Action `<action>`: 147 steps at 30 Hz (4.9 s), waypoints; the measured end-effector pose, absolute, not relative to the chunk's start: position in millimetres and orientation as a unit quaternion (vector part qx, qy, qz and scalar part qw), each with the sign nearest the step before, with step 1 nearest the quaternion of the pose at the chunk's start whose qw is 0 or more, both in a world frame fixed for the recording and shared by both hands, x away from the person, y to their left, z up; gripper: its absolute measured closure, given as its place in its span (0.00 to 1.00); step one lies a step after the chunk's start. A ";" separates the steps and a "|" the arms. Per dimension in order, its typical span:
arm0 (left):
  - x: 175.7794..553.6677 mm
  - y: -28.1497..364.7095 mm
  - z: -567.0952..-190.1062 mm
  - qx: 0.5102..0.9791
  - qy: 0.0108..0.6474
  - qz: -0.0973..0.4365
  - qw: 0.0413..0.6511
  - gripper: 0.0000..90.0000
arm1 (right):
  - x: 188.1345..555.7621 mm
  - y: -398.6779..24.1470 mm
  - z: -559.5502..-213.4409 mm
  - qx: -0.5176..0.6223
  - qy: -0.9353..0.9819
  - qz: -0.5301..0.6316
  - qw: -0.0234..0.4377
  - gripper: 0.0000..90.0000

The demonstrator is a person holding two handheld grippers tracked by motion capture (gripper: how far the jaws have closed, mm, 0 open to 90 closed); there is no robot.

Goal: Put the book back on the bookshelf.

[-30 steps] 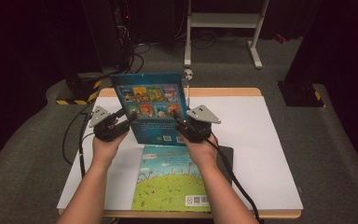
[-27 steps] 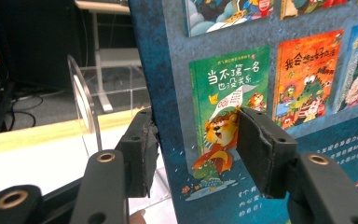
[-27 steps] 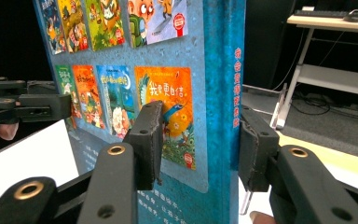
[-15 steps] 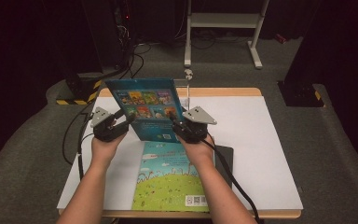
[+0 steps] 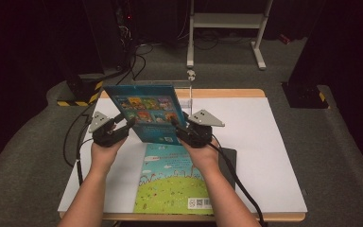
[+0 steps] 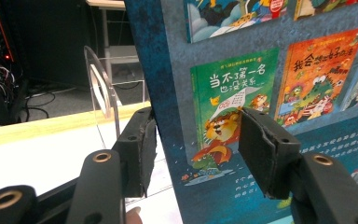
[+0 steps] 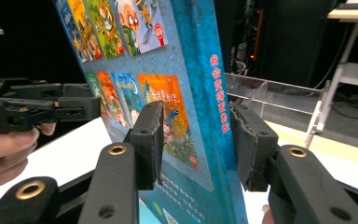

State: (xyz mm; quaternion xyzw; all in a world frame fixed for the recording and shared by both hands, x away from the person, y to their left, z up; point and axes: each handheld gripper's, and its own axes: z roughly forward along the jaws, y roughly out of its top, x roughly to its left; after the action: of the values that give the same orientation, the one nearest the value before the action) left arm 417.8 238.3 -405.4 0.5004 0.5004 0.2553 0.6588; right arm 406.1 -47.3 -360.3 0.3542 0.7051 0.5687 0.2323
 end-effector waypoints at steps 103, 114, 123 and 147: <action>317.6 146.5 -343.1 0.484 0.443 0.167 0.736 0.27 | 328.2 -36.7 -383.1 0.251 0.702 0.616 0.254 0.91; 317.3 139.5 -345.0 0.487 0.443 0.174 0.733 0.25 | 327.7 -38.2 -383.5 0.258 0.701 0.617 0.248 0.89; 315.6 144.4 -348.7 0.485 0.447 0.182 0.729 0.24 | 326.7 -43.7 -389.8 0.265 0.725 0.600 0.209 0.75; 310.1 141.5 -358.0 0.485 0.467 0.224 0.705 0.23 | 317.4 -33.2 -401.0 0.255 0.766 0.567 0.165 0.83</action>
State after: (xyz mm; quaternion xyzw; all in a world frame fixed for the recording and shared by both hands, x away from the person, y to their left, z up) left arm 310.1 141.5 -358.0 0.4846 0.4665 0.2238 0.7053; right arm 317.4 -33.2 -401.0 0.2549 0.7659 0.5667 0.1651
